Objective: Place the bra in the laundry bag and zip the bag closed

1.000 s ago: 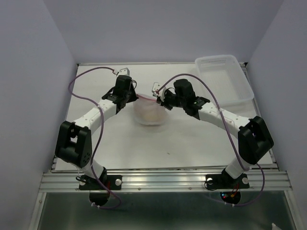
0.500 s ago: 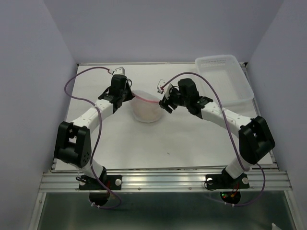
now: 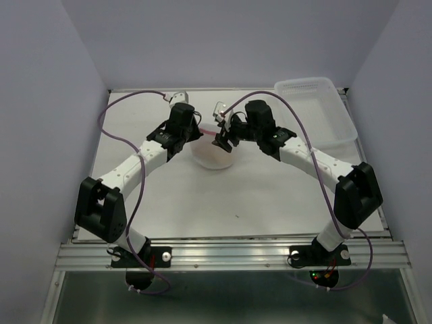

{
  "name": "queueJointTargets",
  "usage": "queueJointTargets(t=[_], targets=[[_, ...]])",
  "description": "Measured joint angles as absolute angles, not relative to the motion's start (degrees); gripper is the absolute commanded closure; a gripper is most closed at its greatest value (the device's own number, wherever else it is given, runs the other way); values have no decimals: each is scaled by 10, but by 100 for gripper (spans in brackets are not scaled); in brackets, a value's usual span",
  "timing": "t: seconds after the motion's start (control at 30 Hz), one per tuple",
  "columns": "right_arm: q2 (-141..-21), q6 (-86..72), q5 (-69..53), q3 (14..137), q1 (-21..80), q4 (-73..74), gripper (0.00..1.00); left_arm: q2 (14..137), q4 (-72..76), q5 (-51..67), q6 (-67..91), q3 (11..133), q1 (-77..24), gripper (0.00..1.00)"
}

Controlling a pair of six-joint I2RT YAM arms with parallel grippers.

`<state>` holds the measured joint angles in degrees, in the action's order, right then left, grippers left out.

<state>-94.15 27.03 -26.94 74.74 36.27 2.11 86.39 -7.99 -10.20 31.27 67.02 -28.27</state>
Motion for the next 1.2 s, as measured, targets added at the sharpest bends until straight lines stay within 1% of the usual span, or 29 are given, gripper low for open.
queueJointTargets(t=[0.27,0.37,0.43,0.53,0.6,0.63,0.67,0.73,0.77,0.97,1.2], targets=[[-1001,281,-269,797,374,26,30,864,-90,-119,326,685,-292,100],[-1027,285,-269,813,374,30,36,863,-95,-121,327,685,-297,100],[-1039,287,-272,821,374,35,42,860,-96,-121,329,685,-299,100],[-1050,287,-277,834,374,36,44,854,-99,-121,331,685,-300,100],[-1056,287,-279,842,374,36,51,850,-101,-121,331,685,-300,100],[-1058,287,-279,844,374,36,59,848,-101,-121,331,685,-300,100],[-1060,287,-281,847,374,36,75,847,-101,-121,331,685,-300,100],[-1065,285,-281,852,374,35,88,846,-102,-121,331,685,-300,100],[-1065,287,-283,852,374,35,99,845,-102,-121,331,685,-300,100],[-1065,302,-289,848,372,34,99,845,-108,-125,331,685,-301,100],[-1021,341,-298,784,372,23,99,845,-119,-103,340,676,-274,100]])
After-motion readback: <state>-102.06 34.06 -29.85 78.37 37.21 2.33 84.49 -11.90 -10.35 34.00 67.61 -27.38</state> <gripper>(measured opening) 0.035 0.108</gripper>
